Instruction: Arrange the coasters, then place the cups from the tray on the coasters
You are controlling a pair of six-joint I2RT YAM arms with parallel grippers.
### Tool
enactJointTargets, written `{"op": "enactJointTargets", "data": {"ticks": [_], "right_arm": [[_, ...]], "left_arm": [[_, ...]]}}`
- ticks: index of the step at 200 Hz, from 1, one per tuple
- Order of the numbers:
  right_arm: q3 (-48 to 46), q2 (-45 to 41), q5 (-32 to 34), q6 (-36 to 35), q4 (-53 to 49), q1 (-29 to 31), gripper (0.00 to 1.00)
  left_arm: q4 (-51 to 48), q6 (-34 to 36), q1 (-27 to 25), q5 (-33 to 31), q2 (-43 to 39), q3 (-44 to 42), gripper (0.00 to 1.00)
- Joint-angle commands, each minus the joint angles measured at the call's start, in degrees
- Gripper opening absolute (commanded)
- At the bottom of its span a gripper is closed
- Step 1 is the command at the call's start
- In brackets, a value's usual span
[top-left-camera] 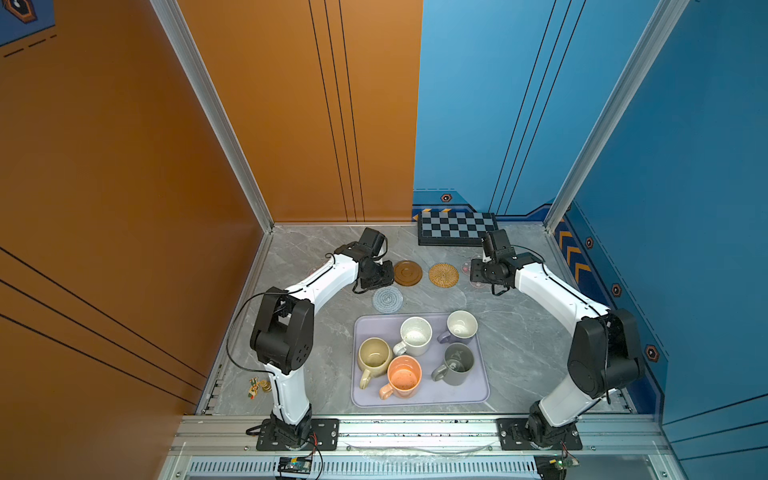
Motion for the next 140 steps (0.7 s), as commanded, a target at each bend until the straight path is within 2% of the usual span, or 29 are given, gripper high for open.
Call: {"op": "enactJointTargets", "data": {"ticks": [1, 72, 140], "right_arm": [[-0.4, -2.0, -1.0, 0.5, 0.6, 0.1, 0.59], [-1.2, -3.6, 0.3, 1.5, 0.6, 1.7, 0.59], [0.1, -3.2, 0.9, 1.7, 0.2, 2.0, 0.60]], "left_arm": [[-1.1, 1.5, -0.6, -3.8, -3.9, -3.2, 0.24], [-0.4, 2.5, -4.2, -6.7, -0.5, -3.7, 0.23], [1.5, 1.3, -4.5, -6.1, 5.1, -2.3, 0.22]]}}
